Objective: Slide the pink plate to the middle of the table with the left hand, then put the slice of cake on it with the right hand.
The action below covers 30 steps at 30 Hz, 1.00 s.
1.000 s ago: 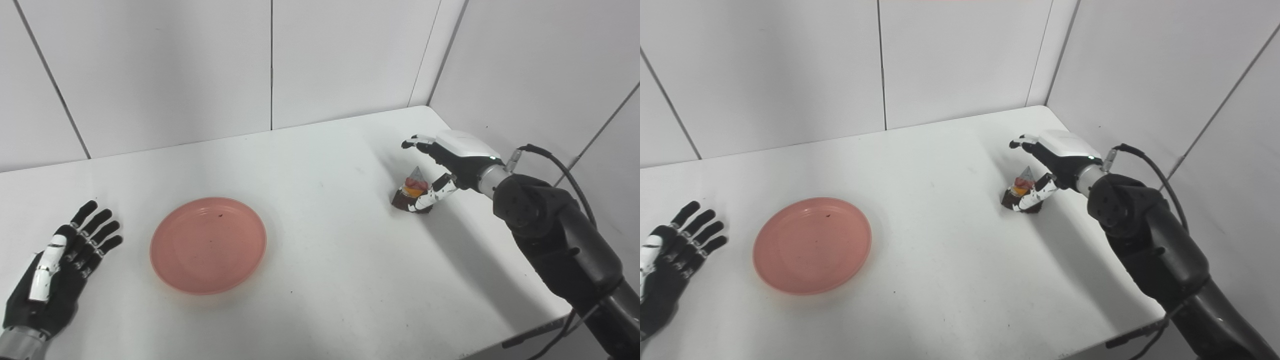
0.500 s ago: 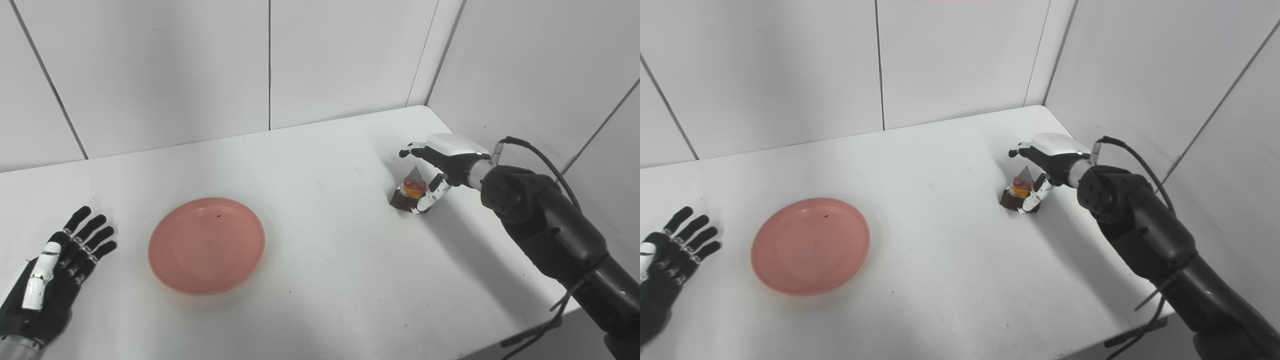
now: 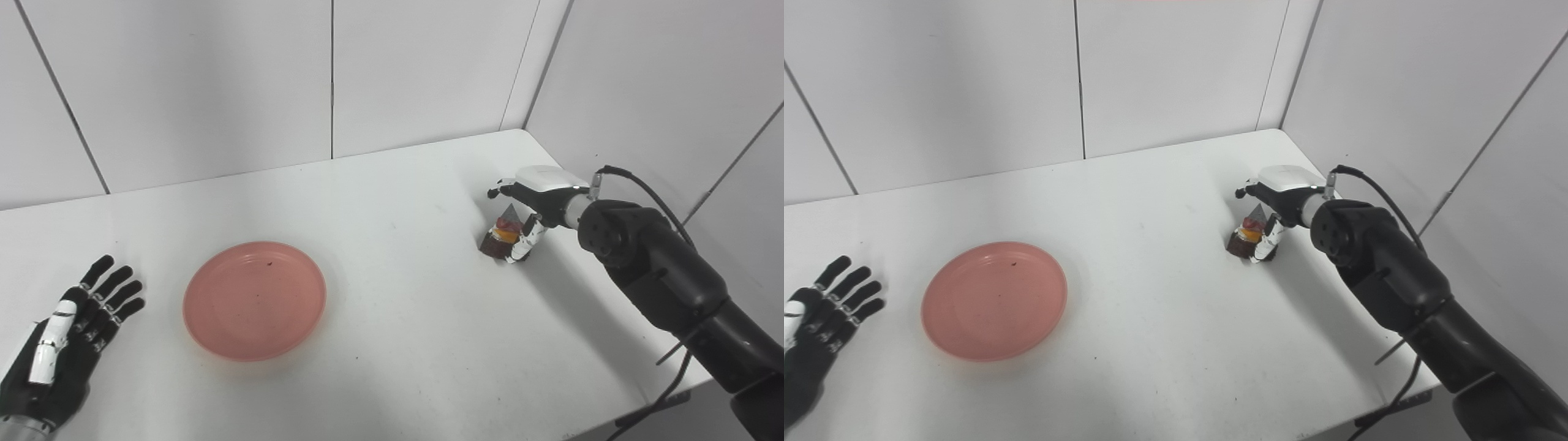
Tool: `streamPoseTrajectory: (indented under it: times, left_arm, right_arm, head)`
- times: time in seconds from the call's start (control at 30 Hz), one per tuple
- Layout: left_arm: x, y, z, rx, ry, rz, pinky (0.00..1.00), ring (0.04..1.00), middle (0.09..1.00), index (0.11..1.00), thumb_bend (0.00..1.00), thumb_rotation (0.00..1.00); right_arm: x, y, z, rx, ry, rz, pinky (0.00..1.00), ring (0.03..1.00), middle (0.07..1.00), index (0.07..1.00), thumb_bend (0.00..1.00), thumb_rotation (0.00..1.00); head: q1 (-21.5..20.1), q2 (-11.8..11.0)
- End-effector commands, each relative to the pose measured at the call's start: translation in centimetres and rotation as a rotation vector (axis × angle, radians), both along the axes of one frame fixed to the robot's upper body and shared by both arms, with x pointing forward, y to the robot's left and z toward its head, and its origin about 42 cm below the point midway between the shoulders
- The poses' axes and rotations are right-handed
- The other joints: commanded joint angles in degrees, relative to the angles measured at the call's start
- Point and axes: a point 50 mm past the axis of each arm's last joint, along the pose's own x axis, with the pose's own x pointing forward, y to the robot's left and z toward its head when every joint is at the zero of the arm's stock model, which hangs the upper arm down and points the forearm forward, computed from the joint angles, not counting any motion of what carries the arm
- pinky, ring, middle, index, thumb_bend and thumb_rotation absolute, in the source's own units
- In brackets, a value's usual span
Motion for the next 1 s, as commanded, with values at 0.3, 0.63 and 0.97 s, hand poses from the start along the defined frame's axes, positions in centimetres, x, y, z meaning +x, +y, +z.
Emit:
streamPoseTrajectory:
  times: [0.3, 0.63, 0.97]
  left_arm:
    - [-2.2, 0.5, -3.5, 0.030, 0.185, 0.010, 0.87, 0.888, 0.913, 0.911, 0.47, 0.89]
    - [-2.4, 0.3, -3.3, 0.026, 0.185, 0.008, 0.87, 0.886, 0.912, 0.912, 0.46, 0.89]
    - [-2.5, 0.2, -3.1, 0.028, 0.180, 0.007, 0.87, 0.887, 0.914, 0.914, 0.47, 0.88]
  right_arm:
    - [0.9, -0.2, 2.3, -0.045, -0.047, 0.038, 0.71, 0.890, 0.941, 0.835, 1.00, 0.14]
    - [1.3, -0.1, 1.7, -0.038, -0.021, 0.057, 0.74, 0.884, 0.885, 0.811, 0.93, 0.06]
    - [2.0, -0.3, 0.2, -0.015, -0.023, 0.042, 0.66, 0.738, 0.785, 0.745, 0.83, 0.00]
  head:
    - [0.2, 0.4]
    - [0.8, 0.8]
    - [1.0, 1.1]
